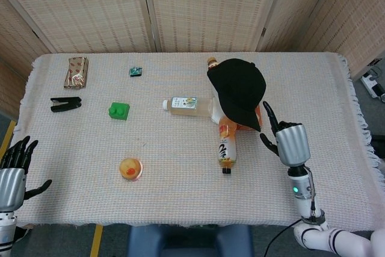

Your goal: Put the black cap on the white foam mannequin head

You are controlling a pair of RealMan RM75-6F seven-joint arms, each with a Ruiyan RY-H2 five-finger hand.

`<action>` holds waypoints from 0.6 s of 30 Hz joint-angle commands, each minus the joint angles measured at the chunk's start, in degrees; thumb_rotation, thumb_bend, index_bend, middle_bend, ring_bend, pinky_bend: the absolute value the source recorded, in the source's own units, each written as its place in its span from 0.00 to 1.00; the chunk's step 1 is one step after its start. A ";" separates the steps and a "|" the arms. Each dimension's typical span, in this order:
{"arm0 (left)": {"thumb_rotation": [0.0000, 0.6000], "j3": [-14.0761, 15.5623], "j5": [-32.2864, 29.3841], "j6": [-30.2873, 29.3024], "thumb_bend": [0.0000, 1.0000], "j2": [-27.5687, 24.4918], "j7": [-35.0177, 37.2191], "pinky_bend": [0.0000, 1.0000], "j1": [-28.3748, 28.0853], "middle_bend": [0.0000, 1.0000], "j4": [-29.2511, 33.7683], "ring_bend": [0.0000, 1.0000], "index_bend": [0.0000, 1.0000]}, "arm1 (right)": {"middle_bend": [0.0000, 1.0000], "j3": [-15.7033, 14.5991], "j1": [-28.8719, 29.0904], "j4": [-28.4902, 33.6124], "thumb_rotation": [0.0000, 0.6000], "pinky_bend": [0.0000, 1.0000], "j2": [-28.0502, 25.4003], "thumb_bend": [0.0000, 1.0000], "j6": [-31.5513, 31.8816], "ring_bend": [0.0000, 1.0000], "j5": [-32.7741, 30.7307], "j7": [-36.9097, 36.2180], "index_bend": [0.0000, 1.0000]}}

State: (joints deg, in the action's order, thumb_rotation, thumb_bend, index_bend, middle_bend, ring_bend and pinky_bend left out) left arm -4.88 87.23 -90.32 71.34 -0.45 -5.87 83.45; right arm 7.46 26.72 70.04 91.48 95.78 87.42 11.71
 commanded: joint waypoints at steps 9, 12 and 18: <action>1.00 1.11 1.11 0.77 0.15 -0.99 -1.82 0.15 -0.11 0.00 1.05 0.00 0.00 | 0.08 -6.71 -15.02 21.11 1.00 0.27 -15.57 0.08 -0.60 0.07 -9.52 9.39 0.00; 1.00 1.29 1.23 1.29 0.16 -0.74 -2.81 0.15 -0.37 0.00 0.95 0.00 0.00 | 0.01 -8.14 -17.27 22.10 1.00 0.17 -18.55 0.08 -2.17 0.01 -11.06 7.46 0.00; 1.00 1.77 2.09 1.78 0.16 0.73 -6.09 0.15 -0.89 0.00 0.24 0.00 0.00 | 0.00 -7.59 -19.42 19.57 1.00 0.09 -21.75 0.07 -2.65 0.00 -10.64 1.66 0.00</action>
State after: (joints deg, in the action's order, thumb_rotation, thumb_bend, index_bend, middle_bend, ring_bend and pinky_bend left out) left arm -3.23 89.10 -88.66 71.65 -5.90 -6.60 83.87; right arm -0.52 8.10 90.35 70.83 93.61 76.82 15.54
